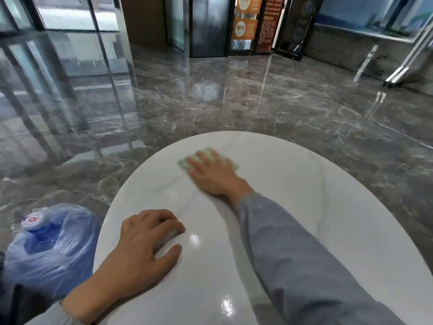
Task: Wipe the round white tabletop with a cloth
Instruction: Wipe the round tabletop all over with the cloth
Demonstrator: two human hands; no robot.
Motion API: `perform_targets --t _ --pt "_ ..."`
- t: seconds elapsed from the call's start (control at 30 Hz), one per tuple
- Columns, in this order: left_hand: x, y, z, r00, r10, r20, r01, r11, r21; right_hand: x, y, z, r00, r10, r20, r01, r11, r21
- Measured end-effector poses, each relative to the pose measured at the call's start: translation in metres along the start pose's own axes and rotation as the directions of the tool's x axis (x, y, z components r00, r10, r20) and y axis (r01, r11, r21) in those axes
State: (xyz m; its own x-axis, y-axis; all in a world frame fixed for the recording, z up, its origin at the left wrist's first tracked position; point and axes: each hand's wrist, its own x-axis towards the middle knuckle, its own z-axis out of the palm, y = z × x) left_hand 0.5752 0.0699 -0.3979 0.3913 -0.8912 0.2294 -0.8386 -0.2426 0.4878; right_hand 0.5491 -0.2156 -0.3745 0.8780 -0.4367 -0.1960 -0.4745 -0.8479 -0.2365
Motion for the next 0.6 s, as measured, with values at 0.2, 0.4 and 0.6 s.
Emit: perform_targets --t 0.2,0.4,0.6 --pt "0.051 -0.012 -0.020 0.990 0.041 0.132 -0.061 0.986 0.152 -0.050 0.183 -0.042 0.814 0.577 -0.068 -0.564 0.812 0.150" --pt "0.077 -0.027 -0.007 0.987 0.077 0.142 -0.098 0.983 0.154 -0.066 0.248 -0.056 0.678 0.735 -0.015 -0.726 0.672 0.148" --pt "0.073 -0.034 0.006 0.990 0.122 0.075 -0.131 0.982 0.134 0.024 0.183 -0.059 0.824 0.567 -0.012 -0.562 0.819 0.112"
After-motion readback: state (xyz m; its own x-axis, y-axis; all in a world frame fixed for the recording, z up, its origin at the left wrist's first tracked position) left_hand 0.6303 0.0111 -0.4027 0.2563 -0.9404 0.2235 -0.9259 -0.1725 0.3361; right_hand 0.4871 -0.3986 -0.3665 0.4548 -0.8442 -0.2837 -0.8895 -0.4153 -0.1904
